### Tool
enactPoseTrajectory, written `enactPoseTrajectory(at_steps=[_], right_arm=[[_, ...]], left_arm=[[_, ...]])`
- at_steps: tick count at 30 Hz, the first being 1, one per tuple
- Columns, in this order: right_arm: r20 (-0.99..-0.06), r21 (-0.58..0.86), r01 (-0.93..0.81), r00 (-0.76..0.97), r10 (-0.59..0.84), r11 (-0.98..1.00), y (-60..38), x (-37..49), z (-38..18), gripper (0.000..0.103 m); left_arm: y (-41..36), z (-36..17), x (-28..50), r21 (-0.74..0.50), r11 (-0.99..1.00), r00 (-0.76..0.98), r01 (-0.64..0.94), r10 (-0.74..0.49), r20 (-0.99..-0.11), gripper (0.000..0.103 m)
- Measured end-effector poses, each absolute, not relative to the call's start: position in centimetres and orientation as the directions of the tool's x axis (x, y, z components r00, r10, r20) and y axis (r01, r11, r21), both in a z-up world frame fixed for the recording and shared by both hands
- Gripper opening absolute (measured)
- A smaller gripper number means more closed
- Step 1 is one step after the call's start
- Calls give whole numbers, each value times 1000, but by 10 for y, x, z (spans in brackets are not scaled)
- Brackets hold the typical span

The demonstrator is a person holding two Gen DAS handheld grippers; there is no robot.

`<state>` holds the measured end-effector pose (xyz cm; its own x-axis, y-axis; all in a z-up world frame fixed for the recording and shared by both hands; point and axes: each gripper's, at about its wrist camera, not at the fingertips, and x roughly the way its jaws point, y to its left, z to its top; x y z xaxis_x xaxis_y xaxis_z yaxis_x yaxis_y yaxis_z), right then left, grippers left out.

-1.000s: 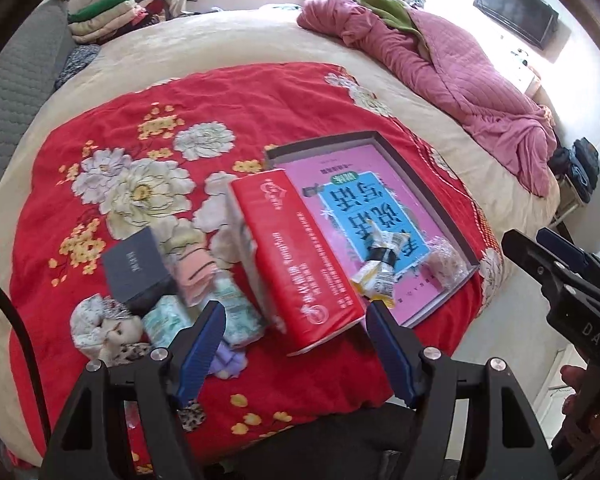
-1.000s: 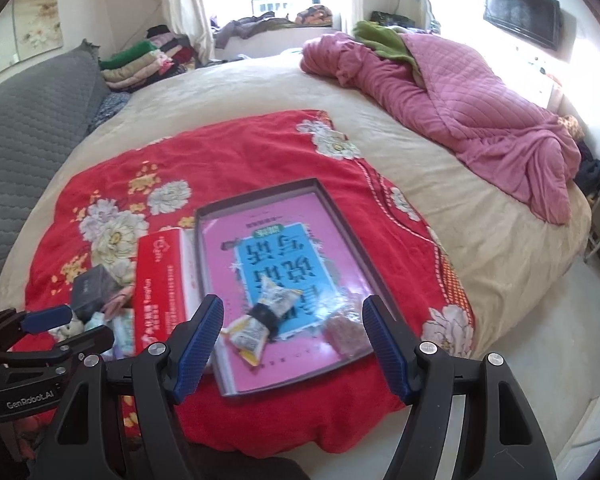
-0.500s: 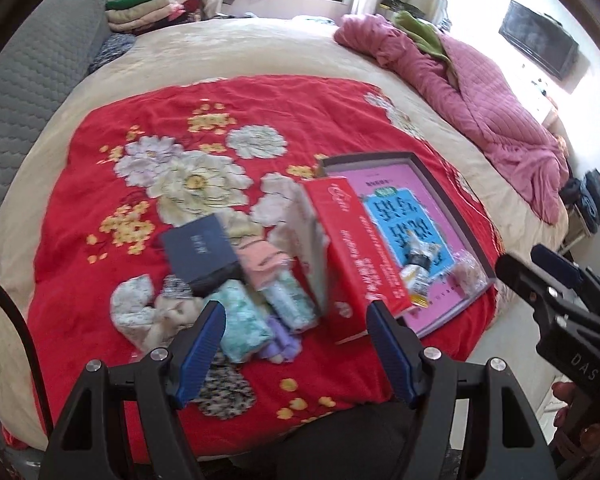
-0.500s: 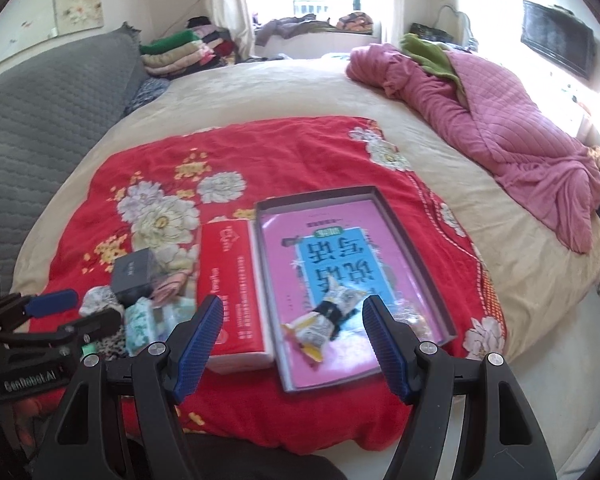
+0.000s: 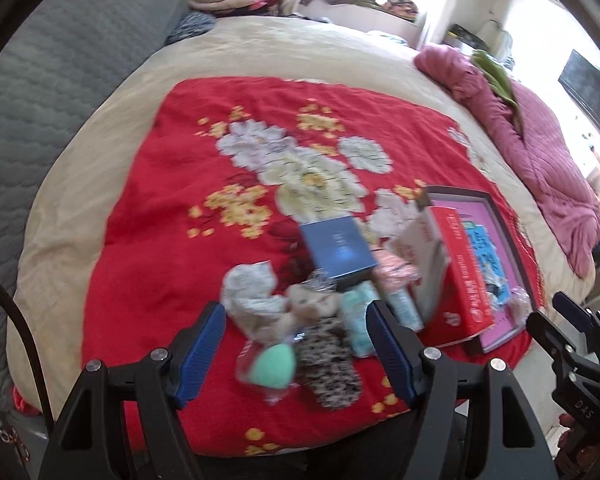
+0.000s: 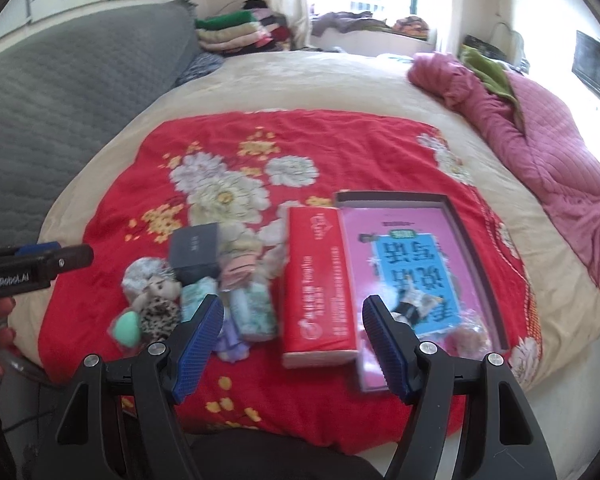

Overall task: Organize soft objects
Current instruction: 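Withdraw both open tools back toward the pile of items, then grasp the green egg sponge with the left tool while the right tool grasps the tissue pack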

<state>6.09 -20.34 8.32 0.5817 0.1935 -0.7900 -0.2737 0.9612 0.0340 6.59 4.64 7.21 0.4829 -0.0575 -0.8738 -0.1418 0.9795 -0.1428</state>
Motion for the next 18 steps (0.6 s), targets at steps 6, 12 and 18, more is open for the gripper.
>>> enactPoseTrajectory(at_steps=[6, 12, 18], right_arm=[[-803, 14, -336, 557, 211, 942, -174, 60, 72, 74], [-819, -4, -380, 532, 214, 925, -153, 57, 58, 74], [-839, -9, -409, 499, 216, 912, -140, 54, 41, 74]], left_arm=[[79, 47, 53, -129, 973, 442, -189, -34, -897, 72], [87, 12, 44, -124, 973, 384, -194, -41, -922, 72], [79, -23, 38, -121, 980, 344, -155, -62, -937, 72]])
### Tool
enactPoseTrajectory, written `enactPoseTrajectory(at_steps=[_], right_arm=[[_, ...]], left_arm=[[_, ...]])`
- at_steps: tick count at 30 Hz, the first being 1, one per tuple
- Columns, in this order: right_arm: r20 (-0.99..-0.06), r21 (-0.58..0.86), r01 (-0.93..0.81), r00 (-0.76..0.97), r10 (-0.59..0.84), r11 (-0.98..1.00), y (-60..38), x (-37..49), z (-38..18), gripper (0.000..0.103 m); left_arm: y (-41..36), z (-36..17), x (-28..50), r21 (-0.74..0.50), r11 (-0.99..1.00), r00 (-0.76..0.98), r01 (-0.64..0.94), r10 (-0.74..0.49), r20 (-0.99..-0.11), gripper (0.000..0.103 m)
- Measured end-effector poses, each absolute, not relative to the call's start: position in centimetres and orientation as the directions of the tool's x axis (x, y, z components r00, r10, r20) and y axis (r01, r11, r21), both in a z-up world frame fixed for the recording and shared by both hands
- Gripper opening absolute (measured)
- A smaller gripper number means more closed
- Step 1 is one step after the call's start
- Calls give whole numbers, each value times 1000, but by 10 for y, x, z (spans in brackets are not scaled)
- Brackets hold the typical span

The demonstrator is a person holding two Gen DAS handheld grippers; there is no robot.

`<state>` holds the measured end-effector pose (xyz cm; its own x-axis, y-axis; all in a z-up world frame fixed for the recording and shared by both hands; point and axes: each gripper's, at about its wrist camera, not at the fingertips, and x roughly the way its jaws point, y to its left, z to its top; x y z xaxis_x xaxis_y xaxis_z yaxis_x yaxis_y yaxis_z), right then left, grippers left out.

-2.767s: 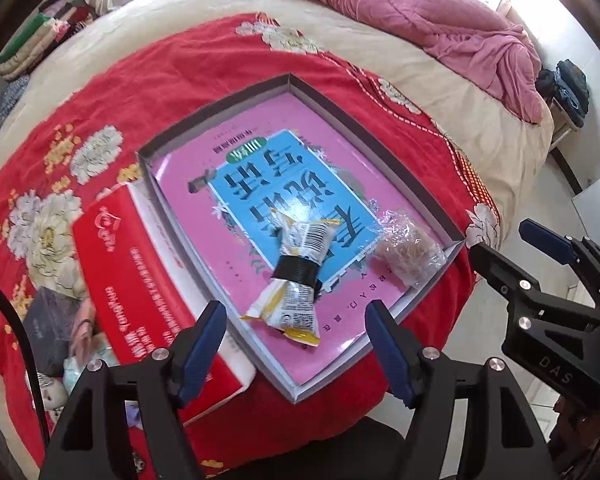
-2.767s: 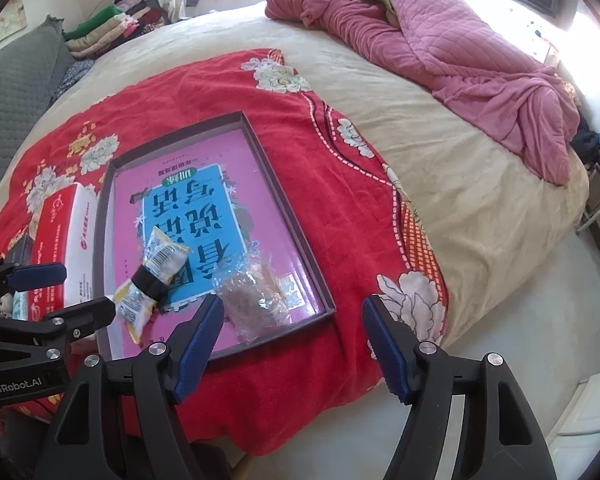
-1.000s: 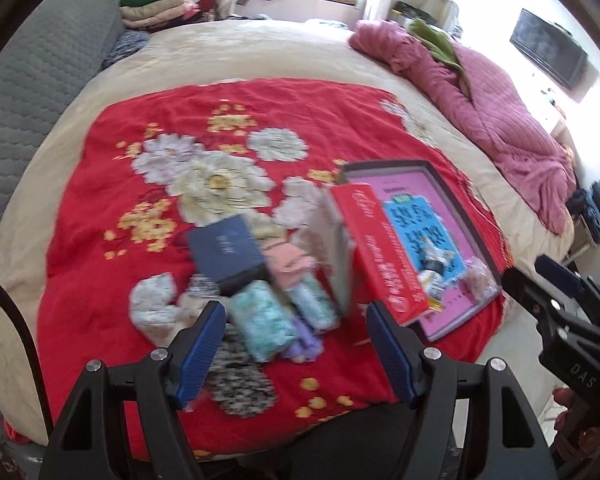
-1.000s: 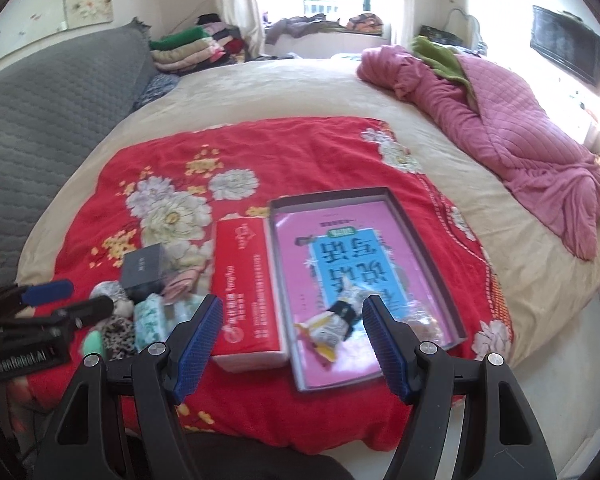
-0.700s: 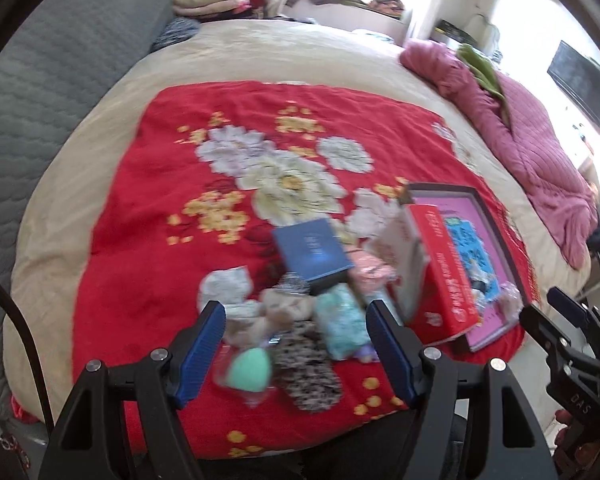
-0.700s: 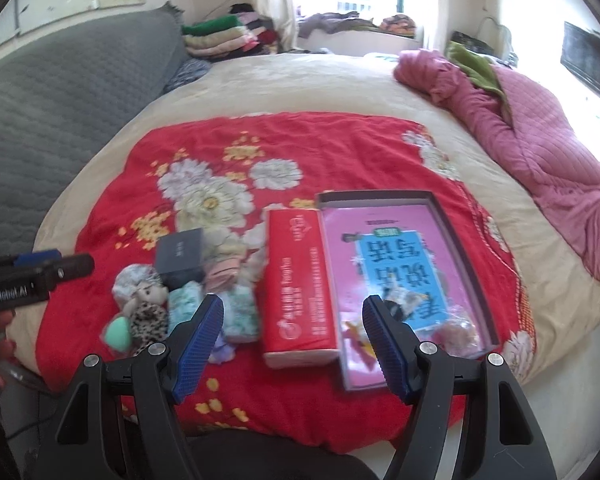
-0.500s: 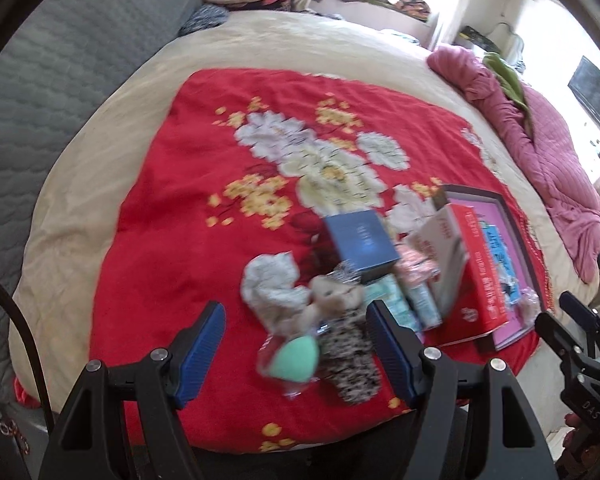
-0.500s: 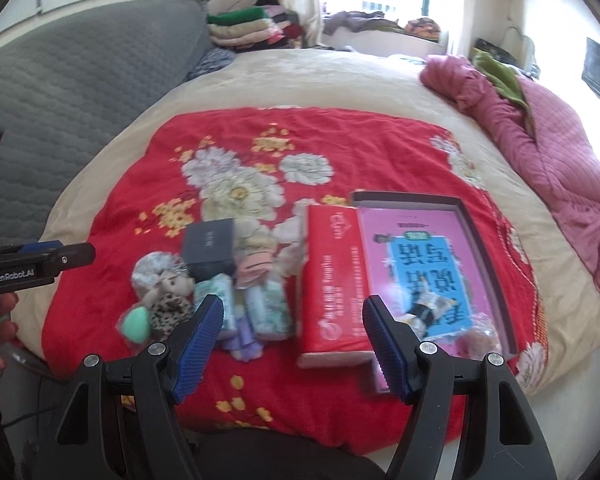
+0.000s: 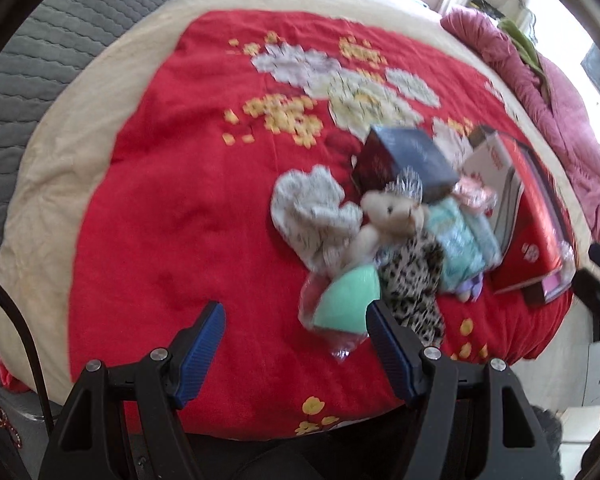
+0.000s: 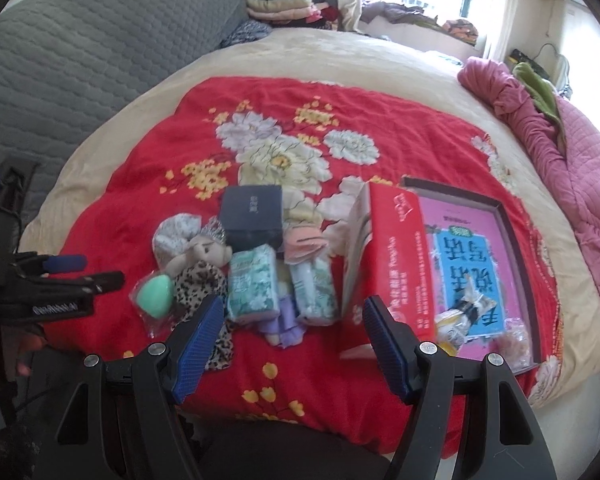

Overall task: Organize soft objects
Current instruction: 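Grasp the green egg sponge with the left tool while the right tool grasps the tissue pack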

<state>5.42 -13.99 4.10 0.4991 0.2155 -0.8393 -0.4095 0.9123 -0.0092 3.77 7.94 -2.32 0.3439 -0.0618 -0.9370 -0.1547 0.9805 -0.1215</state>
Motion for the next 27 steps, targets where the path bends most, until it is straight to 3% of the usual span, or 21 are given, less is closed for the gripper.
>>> enactPoseTrajectory(at_steps=[17, 24, 27], right_arm=[[-879, -11, -388, 443, 176, 921, -129, 89, -2, 74], [-894, -77, -401, 434, 115, 913, -118, 118, -16, 74], [-898, -37, -432, 410, 160, 901, -115, 113, -16, 74]], left_arm=[[65, -62, 49, -174, 979, 284, -110, -137, -949, 72], [67, -69, 53, -215, 971, 281, -109, -177, -943, 72], [68, -70, 54, -226, 969, 281, -105, -189, -941, 72]])
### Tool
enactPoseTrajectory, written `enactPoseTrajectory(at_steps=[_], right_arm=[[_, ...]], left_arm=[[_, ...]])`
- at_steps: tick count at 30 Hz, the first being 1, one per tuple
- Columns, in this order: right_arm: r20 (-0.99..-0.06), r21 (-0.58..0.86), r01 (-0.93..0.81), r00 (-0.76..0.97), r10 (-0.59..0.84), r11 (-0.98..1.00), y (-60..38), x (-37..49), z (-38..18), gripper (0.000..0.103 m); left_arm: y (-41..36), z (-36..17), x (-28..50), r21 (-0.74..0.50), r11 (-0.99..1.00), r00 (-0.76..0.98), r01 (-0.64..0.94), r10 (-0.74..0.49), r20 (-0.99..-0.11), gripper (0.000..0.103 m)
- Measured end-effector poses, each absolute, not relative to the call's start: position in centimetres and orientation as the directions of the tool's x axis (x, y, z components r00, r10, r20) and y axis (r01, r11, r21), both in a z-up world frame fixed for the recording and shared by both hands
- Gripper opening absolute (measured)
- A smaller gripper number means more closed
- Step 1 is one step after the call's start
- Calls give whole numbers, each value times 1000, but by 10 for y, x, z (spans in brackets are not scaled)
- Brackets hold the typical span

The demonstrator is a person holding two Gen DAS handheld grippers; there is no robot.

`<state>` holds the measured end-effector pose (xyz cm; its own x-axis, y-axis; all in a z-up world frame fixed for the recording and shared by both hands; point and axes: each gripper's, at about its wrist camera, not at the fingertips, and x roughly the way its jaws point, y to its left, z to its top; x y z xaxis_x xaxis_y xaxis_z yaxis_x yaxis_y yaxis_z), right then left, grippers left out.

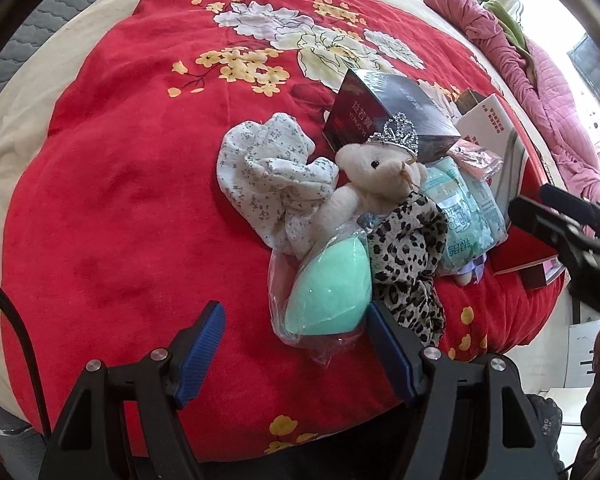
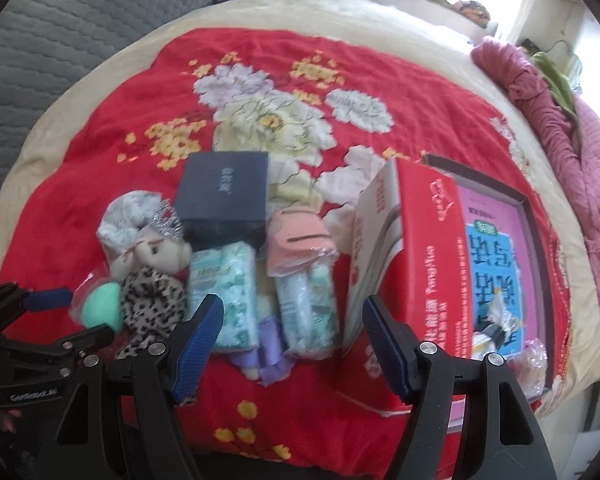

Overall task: Organize soft objects
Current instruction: 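Grasp the green egg sponge with the left tool while the right tool grasps the tissue pack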

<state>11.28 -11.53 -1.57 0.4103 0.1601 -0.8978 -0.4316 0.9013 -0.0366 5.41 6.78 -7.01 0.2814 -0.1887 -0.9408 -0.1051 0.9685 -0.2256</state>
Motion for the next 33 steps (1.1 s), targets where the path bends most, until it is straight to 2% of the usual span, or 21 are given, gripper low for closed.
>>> enactPoseTrajectory(at_steps=[6, 8, 13, 16, 17, 18, 20, 23, 33], right_arm=[[-914, -46, -481, 374, 158, 875, -95, 101, -38, 73], [-919, -51, -493, 364, 153, 868, -88, 100, -45, 73], [-914, -116, -503, 391, 106, 857, -76, 98, -58, 73], [-920, -119, -497, 382, 94, 860, -76, 103, -68, 63], [-925, -92, -500, 363, 112, 861, -77, 104, -71, 52], [-925, -79, -500, 358, 123, 862, -77, 104, -71, 47], [-918, -71, -500, 372, 140, 863, -79, 101, -66, 44], [-915, -33, -485, 367, 169, 874, -89, 98, -59, 42], [-892, 53, -441, 383, 242, 896, -114, 93, -37, 41]], left_arm=[[70, -72, 55, -263, 959, 280, -104, -225, -933, 71], [70, -71, 55, -270, 958, 285, -99, -233, -930, 67], [76, -72, 54, -292, 950, 286, -111, -251, -925, 67], [80, -72, 52, -308, 944, 287, -117, -265, -920, 64], [81, -71, 52, -315, 943, 288, -111, -273, -918, 61], [81, -71, 51, -316, 942, 288, -109, -274, -917, 61], [83, -69, 50, -321, 941, 291, -106, -280, -915, 57], [87, -70, 50, -361, 925, 297, -115, -315, -901, 47], [78, -71, 51, -339, 936, 286, -95, -301, -910, 47]])
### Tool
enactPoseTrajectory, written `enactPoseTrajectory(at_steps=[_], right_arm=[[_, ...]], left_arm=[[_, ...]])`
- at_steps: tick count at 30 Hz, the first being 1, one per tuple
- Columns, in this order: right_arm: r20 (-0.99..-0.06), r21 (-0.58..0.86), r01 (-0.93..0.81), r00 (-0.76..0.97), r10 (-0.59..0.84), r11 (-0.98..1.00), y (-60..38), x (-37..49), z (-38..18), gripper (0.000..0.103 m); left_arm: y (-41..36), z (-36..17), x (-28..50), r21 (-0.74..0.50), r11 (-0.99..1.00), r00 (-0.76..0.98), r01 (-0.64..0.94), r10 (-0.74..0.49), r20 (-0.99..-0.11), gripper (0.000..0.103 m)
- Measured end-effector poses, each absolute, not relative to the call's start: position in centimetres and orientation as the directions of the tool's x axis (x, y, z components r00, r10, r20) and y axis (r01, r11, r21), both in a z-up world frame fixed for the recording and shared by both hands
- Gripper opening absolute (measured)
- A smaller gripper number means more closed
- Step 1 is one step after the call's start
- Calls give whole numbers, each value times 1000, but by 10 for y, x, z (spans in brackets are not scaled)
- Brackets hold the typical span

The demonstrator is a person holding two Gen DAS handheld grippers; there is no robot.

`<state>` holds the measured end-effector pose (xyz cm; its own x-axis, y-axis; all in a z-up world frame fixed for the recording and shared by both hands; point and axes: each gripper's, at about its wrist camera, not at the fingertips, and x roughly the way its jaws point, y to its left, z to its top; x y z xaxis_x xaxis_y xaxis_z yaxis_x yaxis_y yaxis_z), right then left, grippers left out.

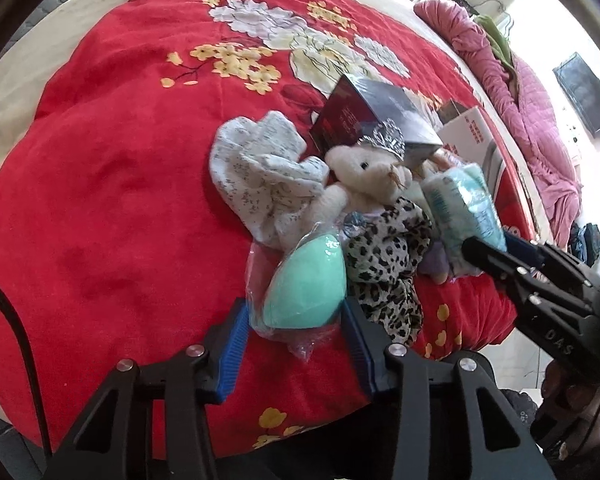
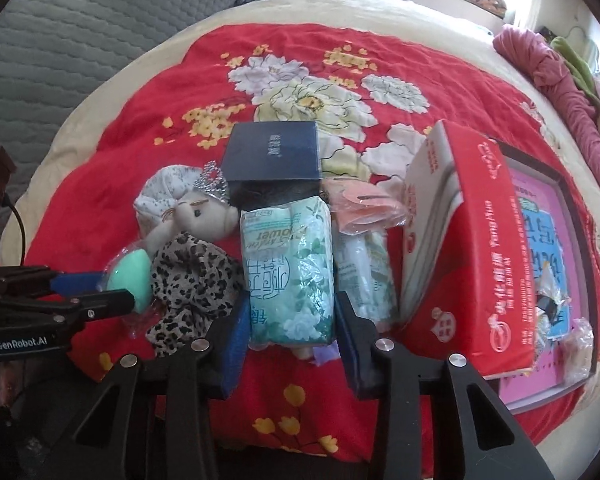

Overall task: Organize soft objects
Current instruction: 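Grasp the green egg sponge with the left tool while the right tool grasps the tissue pack, then carry the sponge and tissue pack over the tray and lower them inside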

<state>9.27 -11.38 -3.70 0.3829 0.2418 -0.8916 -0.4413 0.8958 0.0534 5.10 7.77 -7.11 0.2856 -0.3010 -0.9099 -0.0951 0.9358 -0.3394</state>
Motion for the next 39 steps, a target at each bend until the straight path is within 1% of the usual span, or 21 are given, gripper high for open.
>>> enactPoseTrajectory(at_steps=[6, 10, 13, 17, 23, 39], right_arm=[[-880, 84, -436, 390, 272, 896, -118, 91, -27, 41], [-868, 126, -435, 387, 312, 892, -123, 87, -20, 41], [-862, 151, -418, 387, 326, 896, -131, 85, -16, 41], [-850, 201, -389, 387, 358, 899, -144, 83, -8, 41], [-831, 204, -370, 425, 360, 906, -159, 77, 9, 41], [-782, 221, -336, 500, 373, 915, -187, 66, 41, 41]], left_arm=[[65, -81, 57, -335, 938, 256, -93, -302, -918, 48], [70, -78, 54, -360, 926, 277, -115, -319, -906, 43], [77, -71, 52, -355, 927, 296, -123, -307, -905, 42], [90, -59, 47, -371, 917, 328, -144, -309, -893, 42], [92, -35, 42, -371, 920, 373, -124, -303, -877, 42], [55, 25, 38, -342, 939, 454, -43, -287, -844, 42]])
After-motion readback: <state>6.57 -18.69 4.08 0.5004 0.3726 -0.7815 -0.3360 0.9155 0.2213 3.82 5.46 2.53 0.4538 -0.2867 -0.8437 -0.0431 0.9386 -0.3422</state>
